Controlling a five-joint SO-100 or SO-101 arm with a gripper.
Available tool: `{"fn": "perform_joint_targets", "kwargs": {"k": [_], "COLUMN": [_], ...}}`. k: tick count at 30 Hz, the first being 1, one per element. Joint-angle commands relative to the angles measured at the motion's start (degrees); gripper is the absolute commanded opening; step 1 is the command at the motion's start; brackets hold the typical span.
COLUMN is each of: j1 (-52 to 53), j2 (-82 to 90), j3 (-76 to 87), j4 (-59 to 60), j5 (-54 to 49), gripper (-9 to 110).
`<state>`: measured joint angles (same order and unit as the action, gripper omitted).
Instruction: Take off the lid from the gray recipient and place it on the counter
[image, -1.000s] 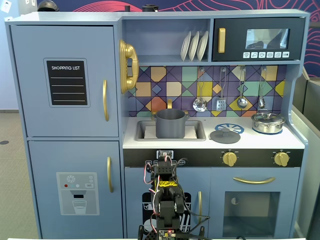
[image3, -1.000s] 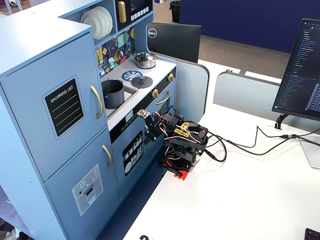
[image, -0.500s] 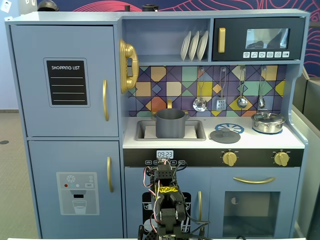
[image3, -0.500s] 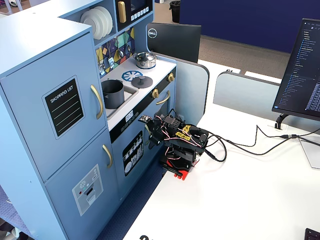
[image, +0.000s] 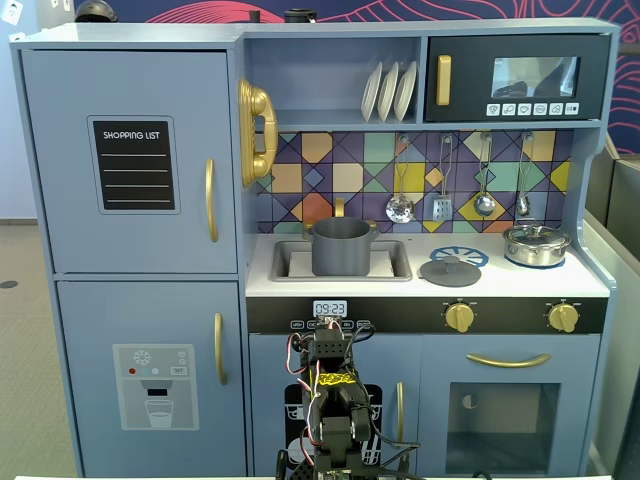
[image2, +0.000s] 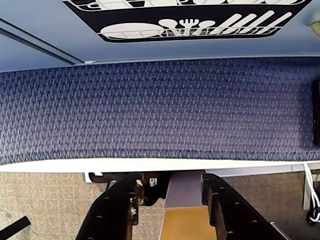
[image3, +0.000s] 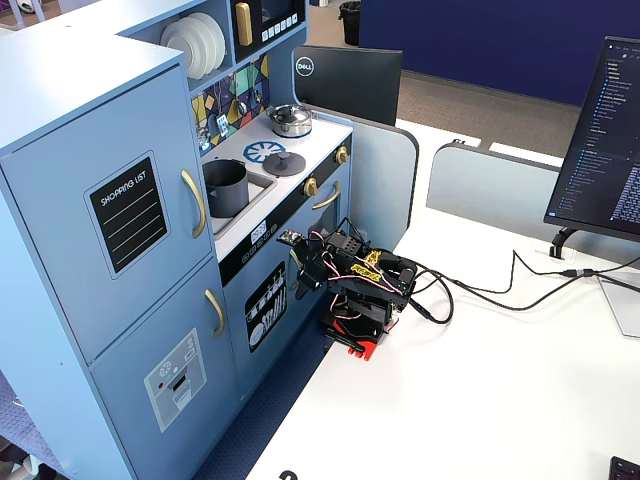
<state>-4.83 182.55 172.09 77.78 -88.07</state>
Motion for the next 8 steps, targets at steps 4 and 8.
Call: {"fn": "perform_joint_targets", "kwargs": {"k": [4, 8], "j1": [0.0, 0.0], "j2": [-0.53, -0.53], "j3": [-0.09, -0.09], "j4": [9.84, 9.84], "j5": [1.49, 1.49], "gripper": [8, 8]}}
